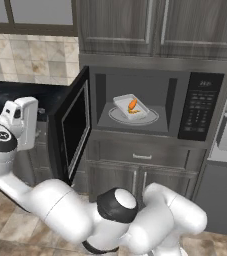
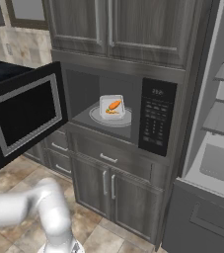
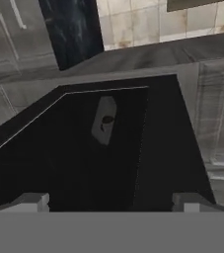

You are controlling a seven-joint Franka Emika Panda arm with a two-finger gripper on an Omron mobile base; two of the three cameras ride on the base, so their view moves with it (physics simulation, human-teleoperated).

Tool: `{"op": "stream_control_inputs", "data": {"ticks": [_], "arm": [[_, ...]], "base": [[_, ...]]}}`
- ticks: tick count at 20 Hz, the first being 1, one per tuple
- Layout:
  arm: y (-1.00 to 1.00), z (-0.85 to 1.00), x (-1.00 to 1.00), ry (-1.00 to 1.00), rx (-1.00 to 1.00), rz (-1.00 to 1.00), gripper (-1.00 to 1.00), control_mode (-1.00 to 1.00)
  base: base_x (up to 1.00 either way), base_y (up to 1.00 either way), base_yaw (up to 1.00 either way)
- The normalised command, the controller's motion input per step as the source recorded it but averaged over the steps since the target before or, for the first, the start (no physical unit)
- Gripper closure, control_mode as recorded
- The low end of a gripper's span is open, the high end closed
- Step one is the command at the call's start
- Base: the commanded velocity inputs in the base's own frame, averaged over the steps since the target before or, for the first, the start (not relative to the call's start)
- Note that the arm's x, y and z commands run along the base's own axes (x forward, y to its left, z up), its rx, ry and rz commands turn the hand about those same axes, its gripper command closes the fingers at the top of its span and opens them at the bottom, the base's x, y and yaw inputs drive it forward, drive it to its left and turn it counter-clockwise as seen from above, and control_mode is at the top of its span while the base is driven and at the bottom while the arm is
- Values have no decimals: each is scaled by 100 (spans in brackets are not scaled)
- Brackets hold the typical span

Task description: Place the tupperware containing the shrimp and carrot meal in the microwave. Close the microwave door and press the start button to reheat the meal.

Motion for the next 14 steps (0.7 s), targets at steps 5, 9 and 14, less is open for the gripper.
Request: {"op": "stream_control_inputs", "data": {"ticks": [5,9,14], "arm": [[-97,-34,-30,0,0,-31,-100,-100],[-100,-25,-49,0,0,-33,-100,-100],[-100,-17,-32,0,0,-30,-100,-100]], "base": [[0,0,0],[0,0,0],[0,0,0]]}}
